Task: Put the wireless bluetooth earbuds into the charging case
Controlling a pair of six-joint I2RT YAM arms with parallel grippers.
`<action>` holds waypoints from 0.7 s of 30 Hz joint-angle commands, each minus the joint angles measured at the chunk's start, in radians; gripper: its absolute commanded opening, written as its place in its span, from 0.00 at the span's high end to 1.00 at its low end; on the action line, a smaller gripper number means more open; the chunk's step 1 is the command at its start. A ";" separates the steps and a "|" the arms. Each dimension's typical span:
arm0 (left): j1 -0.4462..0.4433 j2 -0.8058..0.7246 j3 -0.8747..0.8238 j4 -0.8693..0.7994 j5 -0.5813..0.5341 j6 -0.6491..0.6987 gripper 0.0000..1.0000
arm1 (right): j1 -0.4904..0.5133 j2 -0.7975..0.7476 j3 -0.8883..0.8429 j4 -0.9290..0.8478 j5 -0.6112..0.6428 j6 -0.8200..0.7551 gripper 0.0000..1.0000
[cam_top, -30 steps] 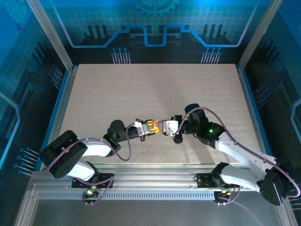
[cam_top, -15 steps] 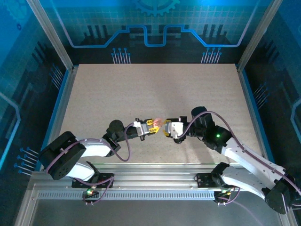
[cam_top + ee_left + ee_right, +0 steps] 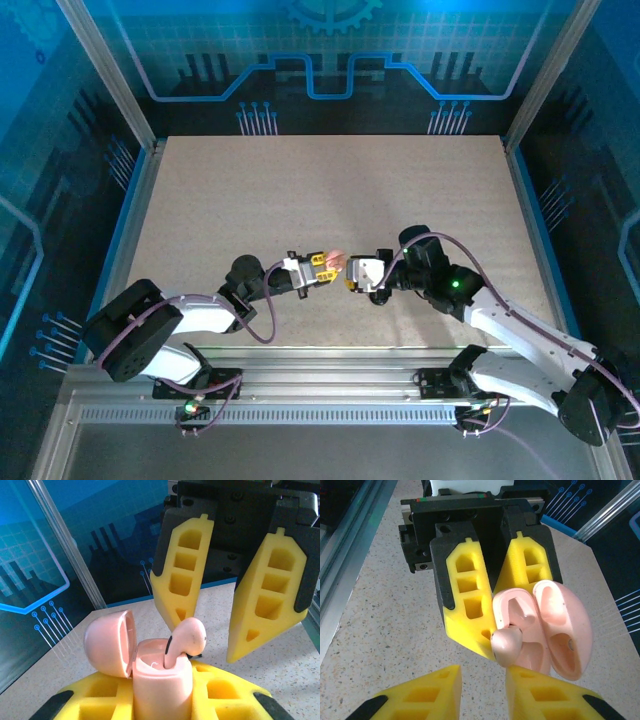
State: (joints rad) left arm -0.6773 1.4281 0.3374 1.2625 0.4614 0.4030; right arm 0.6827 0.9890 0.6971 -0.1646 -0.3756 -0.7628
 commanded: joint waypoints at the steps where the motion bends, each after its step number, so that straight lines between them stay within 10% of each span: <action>1: -0.009 -0.016 -0.009 0.035 0.002 0.023 0.87 | 0.025 -0.003 0.023 -0.001 -0.029 0.016 0.73; 21: -0.009 -0.007 -0.018 0.054 -0.009 0.020 0.88 | 0.072 0.046 0.092 0.009 0.001 -0.026 0.75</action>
State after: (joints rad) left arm -0.6781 1.4281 0.3370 1.2690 0.4606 0.4026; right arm 0.7403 1.0245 0.7544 -0.1570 -0.3744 -0.7727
